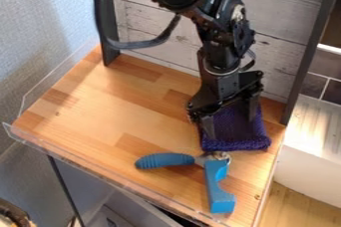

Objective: Move the blue object to the middle of the table

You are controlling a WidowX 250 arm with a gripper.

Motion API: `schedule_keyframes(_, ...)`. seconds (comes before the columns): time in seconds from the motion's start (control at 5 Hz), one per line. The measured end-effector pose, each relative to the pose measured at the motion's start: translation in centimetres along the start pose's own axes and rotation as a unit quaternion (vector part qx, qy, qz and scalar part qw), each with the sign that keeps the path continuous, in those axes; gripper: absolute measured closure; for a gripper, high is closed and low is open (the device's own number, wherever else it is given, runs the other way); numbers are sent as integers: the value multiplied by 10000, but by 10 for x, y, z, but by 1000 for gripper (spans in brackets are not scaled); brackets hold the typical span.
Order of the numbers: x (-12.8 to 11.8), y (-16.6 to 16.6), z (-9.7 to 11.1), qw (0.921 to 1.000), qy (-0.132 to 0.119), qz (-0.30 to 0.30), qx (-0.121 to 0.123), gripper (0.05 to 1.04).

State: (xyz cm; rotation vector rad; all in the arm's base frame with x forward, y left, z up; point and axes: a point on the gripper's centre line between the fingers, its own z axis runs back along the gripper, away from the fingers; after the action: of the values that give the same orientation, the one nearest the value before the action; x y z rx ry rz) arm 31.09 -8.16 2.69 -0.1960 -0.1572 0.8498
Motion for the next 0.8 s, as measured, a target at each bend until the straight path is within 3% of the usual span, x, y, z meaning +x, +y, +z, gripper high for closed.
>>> schedule_keyframes(0.2, -18, 1, -2, 9972, 100, -739, 102, 83)
schedule_keyframes(0.4, -39, 8, -8, 9888, 340, -1442, 178, 83)
schedule_keyframes(0.6, -55, 9, -10, 9781, 425, -2025, 214, 83)
schedule_keyframes(0.8, -62, 16, -12, 9777, 355, -2022, 453, 83)
